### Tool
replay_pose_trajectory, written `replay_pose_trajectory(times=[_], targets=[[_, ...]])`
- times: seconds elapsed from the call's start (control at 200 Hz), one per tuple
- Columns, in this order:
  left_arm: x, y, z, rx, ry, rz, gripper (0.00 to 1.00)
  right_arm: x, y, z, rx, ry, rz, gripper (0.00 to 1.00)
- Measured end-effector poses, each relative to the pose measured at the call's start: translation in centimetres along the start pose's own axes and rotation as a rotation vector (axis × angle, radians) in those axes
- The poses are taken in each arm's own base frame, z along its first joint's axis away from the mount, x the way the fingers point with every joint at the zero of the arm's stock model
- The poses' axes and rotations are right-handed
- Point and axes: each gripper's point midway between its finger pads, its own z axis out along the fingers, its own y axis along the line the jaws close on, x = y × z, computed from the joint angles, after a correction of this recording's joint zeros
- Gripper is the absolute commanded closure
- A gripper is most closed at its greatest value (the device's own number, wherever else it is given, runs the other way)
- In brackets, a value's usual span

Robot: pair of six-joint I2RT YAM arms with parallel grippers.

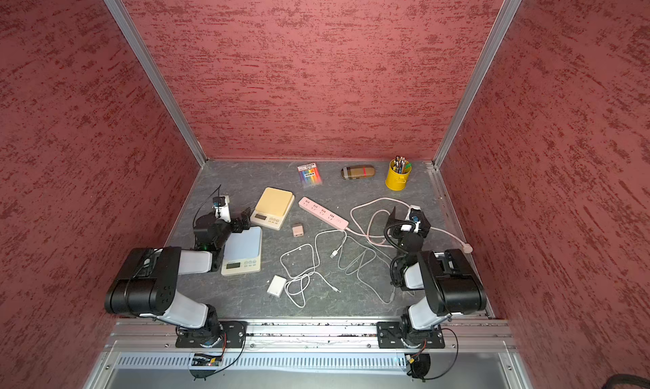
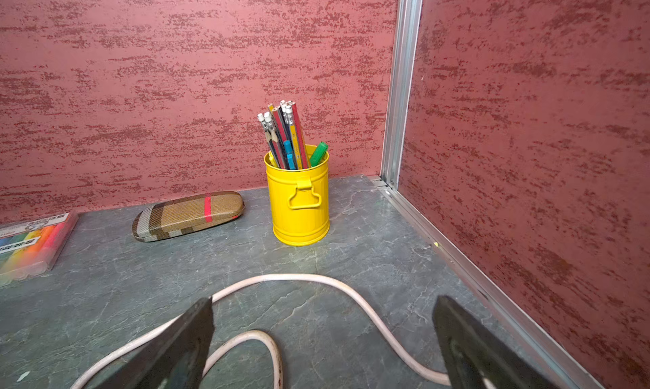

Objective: Charge the electronic scale
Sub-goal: Pick up the plug from the center of the board.

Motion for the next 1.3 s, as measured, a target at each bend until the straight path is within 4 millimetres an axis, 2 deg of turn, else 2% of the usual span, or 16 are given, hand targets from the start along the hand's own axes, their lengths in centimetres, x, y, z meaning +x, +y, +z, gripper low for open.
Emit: replay_pose_trajectory(times=[1.302], targets=[[-0.01,0.14,-0.01,-0.006,0.000,-0.001,0.00,0.00,0.01,0.00,0.000,0.000,0.000,0.01]])
